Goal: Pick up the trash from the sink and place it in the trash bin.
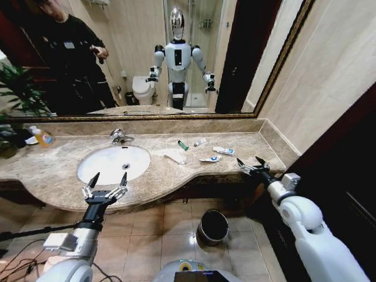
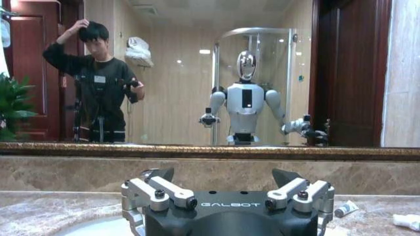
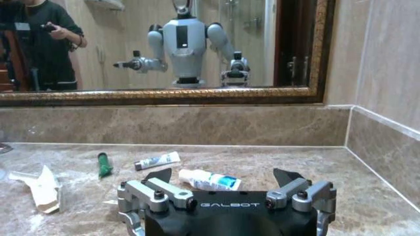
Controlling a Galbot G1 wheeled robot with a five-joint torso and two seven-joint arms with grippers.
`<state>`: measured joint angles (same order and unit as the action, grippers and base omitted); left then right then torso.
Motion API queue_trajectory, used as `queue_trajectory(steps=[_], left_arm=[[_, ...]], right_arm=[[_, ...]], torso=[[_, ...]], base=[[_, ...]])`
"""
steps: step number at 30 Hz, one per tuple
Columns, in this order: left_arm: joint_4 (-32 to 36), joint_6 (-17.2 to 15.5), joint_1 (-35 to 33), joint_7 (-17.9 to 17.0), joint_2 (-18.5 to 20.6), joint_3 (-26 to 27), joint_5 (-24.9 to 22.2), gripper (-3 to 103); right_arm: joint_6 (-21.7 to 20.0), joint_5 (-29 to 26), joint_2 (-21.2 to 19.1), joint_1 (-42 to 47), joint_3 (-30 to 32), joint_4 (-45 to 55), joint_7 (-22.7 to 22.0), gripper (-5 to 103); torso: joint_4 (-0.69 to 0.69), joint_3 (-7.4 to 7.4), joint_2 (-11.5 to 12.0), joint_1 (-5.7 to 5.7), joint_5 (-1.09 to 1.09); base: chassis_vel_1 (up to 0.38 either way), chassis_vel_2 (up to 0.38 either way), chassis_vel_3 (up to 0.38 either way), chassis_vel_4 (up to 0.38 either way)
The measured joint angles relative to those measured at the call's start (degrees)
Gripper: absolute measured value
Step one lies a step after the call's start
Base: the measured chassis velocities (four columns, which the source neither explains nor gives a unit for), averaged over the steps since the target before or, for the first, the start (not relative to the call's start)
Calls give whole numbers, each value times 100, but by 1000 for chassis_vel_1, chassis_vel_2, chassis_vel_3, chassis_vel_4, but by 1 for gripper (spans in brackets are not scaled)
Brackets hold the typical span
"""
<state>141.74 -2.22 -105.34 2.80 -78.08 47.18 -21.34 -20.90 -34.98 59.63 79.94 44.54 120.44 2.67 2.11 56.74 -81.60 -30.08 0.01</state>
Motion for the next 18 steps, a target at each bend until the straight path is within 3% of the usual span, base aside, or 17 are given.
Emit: queue_trajectory(steps=[12,18], left_arm=[[0,0,0,0,0,0,0,100],[0,0,0,0,0,0,0,100]], right_arm=[[215,209,213,-28,-154,-20,56,100],[312,234,-22,-48,-131,-17,127,100]], torso=[[1,0,0,0,-1],[0,1,0,0,0]], base=[[0,0,0,0],[0,0,0,0]])
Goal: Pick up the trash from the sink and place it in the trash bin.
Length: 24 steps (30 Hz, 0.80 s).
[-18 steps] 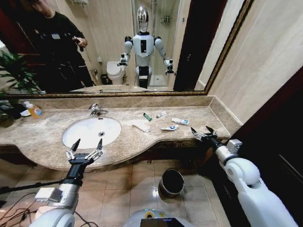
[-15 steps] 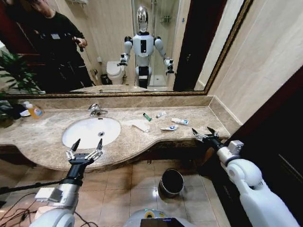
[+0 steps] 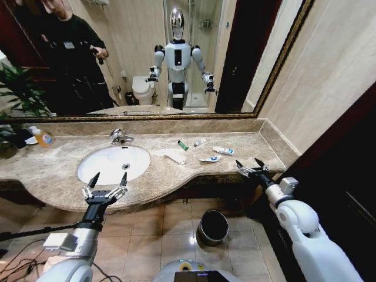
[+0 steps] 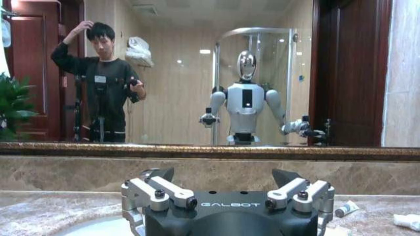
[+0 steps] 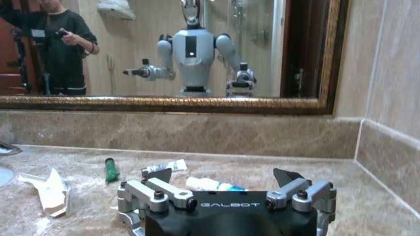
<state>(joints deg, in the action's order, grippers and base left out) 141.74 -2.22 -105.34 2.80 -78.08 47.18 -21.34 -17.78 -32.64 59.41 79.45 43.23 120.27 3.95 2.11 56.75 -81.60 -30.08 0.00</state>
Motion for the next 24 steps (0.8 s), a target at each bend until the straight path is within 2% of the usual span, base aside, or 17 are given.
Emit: queue_trajectory(steps=[7,16,24], left_arm=[[0,0,0,0,0,0,0,100],[0,0,0,0,0,0,0,100],[0,0,0,0,0,0,0,100]], right_arm=[[223,127,1,31,11,-79,70,100],[229,204,179,38,-55,-10,134,100],[190,282,265,-118,-210,-48,387,100]], torso=[[0,0,0,0,-1],[0,0,0,0,-1],[0,0,0,0,0]], base=[[0,0,0,0],[0,0,0,0],[0,0,0,0]])
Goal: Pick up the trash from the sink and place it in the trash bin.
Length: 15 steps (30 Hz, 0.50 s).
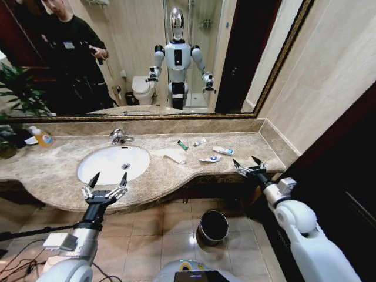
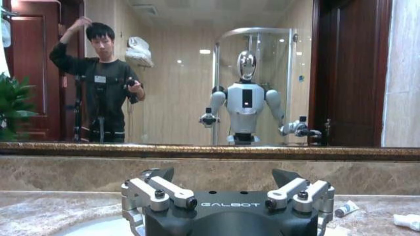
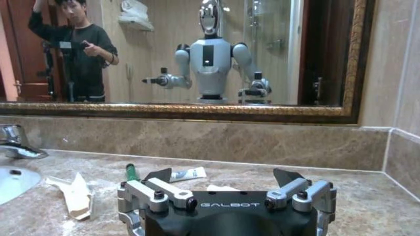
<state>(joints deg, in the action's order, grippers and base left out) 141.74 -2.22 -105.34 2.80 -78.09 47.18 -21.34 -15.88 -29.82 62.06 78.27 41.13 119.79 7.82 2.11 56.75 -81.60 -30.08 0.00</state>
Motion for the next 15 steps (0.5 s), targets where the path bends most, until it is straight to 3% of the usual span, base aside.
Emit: queue_trajectory(steps=[10,15], left_arm=[[0,0,0,0,0,0,0,100],[0,0,0,0,0,0,0,100]], right_arm=[[-1,5,-474,-679,-274,-655,355,100],[-11,-18,-817,-1394,-586,-1411,800,100]], torso=[[0,0,0,0,0],[0,0,0,0,-1]], base=[[0,0,0,0],[0,0,0,0]])
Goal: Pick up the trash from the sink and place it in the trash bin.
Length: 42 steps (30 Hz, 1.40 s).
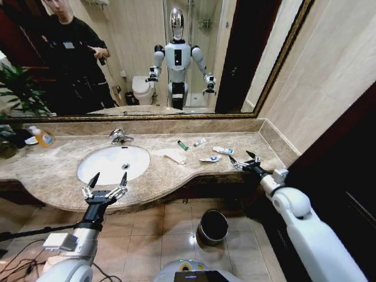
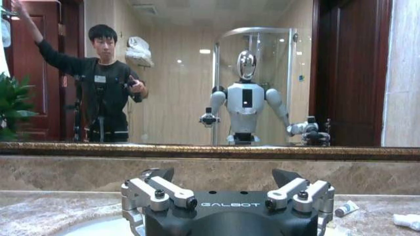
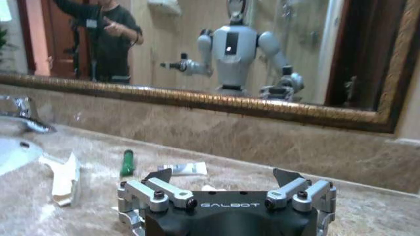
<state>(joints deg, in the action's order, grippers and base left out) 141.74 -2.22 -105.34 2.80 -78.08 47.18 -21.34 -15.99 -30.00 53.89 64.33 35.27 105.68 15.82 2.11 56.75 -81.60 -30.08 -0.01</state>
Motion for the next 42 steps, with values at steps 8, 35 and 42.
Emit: queue_trajectory(steps=[8,35,42], left_arm=[[0,0,0,0,0,0,0,100],[0,0,0,0,0,0,0,100],[0,0,0,0,0,0,0,100]], right_arm=[[-570,-465,-465,-1036,-554,-1067,772,100],[-109,209,-253,-3826,-2494,-4277,2546,100],[-18,349,-250,-3966,-2536,-4596,2610,100]], torso=[[0,0,0,0,2],[-1,0,0,0,1],[-1,0,0,0,0]], base=[[0,0,0,0],[0,0,0,0],[0,0,0,0]])
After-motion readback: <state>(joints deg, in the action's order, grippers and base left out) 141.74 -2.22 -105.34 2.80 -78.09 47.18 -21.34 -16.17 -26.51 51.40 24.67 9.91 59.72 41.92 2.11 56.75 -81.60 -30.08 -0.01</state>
